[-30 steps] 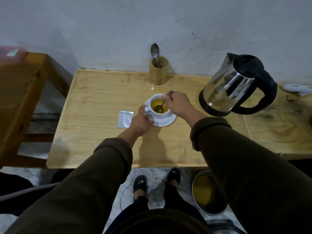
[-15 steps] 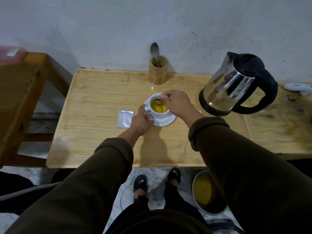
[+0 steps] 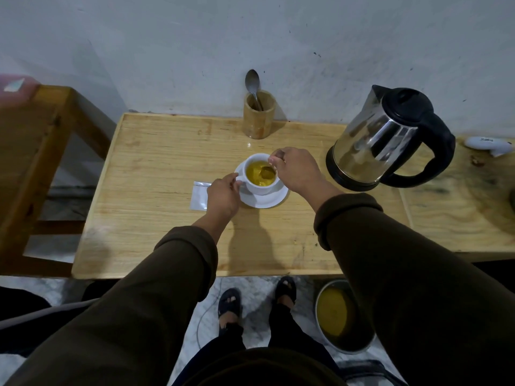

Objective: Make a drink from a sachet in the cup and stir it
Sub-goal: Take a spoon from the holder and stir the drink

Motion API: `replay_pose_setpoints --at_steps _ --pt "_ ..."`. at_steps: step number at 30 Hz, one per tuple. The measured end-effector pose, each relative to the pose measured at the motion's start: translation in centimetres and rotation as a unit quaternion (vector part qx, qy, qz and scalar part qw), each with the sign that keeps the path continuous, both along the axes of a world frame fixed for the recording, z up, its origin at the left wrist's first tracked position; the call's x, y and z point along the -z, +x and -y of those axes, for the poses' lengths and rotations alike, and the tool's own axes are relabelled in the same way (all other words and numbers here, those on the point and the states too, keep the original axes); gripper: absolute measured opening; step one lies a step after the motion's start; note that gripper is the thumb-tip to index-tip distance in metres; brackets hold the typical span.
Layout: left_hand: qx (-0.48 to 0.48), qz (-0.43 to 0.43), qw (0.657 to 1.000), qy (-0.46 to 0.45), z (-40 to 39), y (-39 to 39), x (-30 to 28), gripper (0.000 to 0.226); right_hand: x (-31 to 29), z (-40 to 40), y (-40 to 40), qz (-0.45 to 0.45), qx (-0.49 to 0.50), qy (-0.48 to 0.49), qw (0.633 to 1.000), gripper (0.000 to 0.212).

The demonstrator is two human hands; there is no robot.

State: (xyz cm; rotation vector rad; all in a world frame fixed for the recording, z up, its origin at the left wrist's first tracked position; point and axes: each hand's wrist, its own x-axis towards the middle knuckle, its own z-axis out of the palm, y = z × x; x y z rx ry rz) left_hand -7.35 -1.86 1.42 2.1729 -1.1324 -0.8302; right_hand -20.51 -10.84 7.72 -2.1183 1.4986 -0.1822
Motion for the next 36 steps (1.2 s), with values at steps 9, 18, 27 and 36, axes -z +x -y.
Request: replay_pose_setpoints --at_steps 9,18,27,36 --pt "-0.042 -0.028 0.999 -0.003 0.3 0.0 -0.3 0.033 0.2 -0.8 0.5 0.029 -0.006 0.014 0.999 0.031" --pt "-0.044 -0.027 0.998 0.023 0.5 0.0 -0.5 0.033 0.0 -0.4 0.1 -0.008 -0.035 0.013 0.999 0.03" --pt "-0.055 -0.045 0.997 0.031 0.7 0.2 -0.3 0.034 0.1 -0.3 0.8 -0.015 -0.009 -0.011 1.0 0.028" --pt "-0.053 -0.033 0.998 0.032 0.7 0.2 -0.5 0.035 -0.1 -0.4 1.4 0.004 -0.031 0.026 0.999 0.031"
